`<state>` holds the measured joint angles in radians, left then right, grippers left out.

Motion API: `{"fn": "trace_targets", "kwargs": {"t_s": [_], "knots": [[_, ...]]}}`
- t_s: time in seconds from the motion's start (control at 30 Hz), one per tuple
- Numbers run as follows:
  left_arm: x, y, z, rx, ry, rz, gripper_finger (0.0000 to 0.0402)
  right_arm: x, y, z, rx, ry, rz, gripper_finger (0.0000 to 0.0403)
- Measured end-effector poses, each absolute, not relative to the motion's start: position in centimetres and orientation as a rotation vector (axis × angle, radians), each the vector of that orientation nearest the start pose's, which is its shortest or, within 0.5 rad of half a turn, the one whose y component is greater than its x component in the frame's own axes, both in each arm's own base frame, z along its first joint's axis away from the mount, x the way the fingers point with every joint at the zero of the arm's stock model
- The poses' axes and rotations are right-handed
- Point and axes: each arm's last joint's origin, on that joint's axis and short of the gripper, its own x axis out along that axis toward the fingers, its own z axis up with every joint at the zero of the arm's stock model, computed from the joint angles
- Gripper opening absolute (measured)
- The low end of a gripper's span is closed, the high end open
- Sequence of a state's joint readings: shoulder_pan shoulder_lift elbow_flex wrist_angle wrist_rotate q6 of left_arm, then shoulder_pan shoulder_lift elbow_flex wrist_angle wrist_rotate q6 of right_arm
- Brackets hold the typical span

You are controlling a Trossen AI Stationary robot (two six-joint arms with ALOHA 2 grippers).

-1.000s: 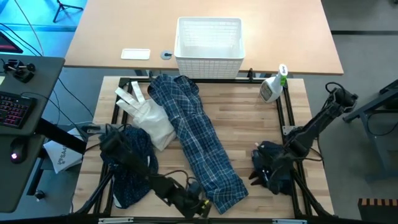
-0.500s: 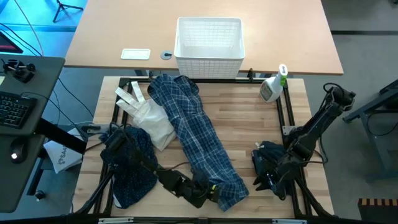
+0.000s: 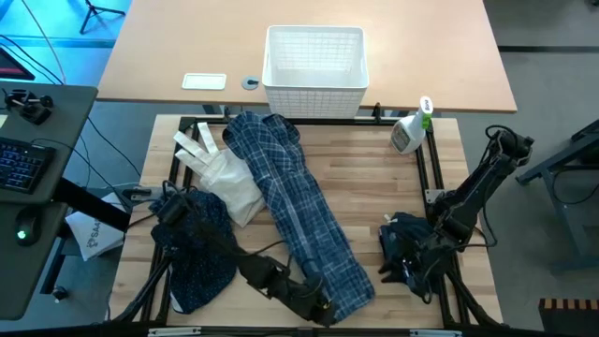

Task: Fold Laundry from Bin
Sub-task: Fold the blue checkered long sleeve

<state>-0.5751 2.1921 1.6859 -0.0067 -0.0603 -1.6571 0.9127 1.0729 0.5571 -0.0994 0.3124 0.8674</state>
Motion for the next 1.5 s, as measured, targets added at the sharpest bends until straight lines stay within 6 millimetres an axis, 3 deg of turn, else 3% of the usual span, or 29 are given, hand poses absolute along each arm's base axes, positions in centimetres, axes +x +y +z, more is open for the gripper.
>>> {"fn": "trace_targets", "kwargs": {"t_s": [0.13,0.2,0.33,0.5,0.6,0.87,1.03,1.13,1.27,1.4,1.5], "knots": [[41.8,-27.3,19.9,-1.479,0.779,0.098,0.0003,13.9,16.3,21.2,0.443,0.690,0.297,0.0126],[41.9,-27.5,20.0,-1.503,0.801,0.046,0.0017,13.9,16.3,21.2,0.443,0.690,0.296,0.0126],[41.8,-27.8,20.1,-1.513,0.859,-0.011,0.0069,13.9,16.3,21.2,0.442,0.691,0.296,0.0126],[41.3,-28.3,19.9,-1.490,1.059,-0.157,0.0141,13.9,16.3,21.2,0.460,0.691,0.287,0.0126],[41.0,-28.3,19.6,-1.478,1.143,-0.152,0.0163,13.9,16.3,21.2,0.463,0.691,0.285,0.0126],[42.7,-25.1,19.1,-1.431,0.738,0.200,0.0148,14.2,16.4,20.7,0.393,0.669,0.245,0.0126],[41.9,-23.6,18.4,-1.343,0.848,0.361,0.0122,16.0,16.2,18.6,0.401,0.749,0.142,0.0126],[40.7,-23.5,20.6,-1.327,0.855,0.372,0.0110,17.3,15.5,17.2,0.489,0.849,0.096,0.0131],[38.6,-24.8,22.3,-1.311,0.829,0.415,0.0103,18.9,14.3,16.0,0.644,0.999,0.092,0.0168],[38.0,-26.5,20.6,-1.359,0.781,0.464,0.0121,19.9,13.8,14.6,0.727,1.131,0.125,0.0232],[38.7,-27.1,17.9,-1.407,0.714,0.483,0.0152,20.8,14.3,13.4,0.750,1.142,0.169,0.0271]]}}
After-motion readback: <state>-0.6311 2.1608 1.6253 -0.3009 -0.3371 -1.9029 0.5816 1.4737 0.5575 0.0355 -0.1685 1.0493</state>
